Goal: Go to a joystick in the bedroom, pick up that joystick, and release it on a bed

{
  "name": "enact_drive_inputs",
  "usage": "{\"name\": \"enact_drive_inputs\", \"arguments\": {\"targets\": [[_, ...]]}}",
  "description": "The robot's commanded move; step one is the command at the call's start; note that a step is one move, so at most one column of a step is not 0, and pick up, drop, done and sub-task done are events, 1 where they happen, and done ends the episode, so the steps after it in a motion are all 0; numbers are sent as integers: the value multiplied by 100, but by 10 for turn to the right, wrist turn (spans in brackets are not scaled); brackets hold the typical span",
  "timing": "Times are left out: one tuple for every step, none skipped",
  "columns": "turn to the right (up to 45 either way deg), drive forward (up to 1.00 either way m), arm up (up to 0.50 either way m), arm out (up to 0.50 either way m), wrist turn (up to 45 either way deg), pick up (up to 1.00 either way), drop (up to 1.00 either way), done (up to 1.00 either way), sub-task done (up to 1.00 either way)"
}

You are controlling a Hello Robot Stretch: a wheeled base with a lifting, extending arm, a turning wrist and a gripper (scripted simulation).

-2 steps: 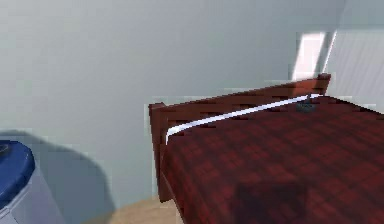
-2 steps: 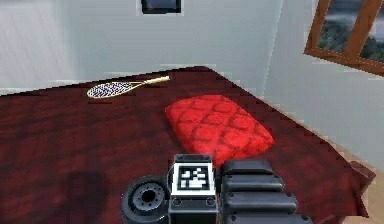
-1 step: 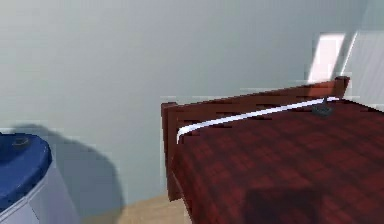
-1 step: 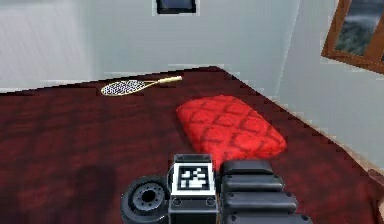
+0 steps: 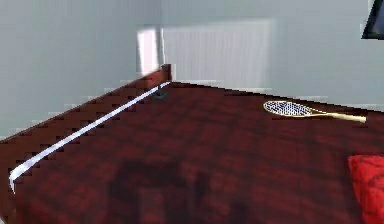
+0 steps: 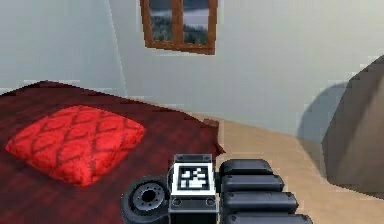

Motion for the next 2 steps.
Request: {"name": "enact_drive_inputs", "arguments": {"targets": [[450, 0, 0, 0, 0, 0, 0, 0, 0], [450, 0, 0, 0, 0, 0, 0, 0, 0]]}}
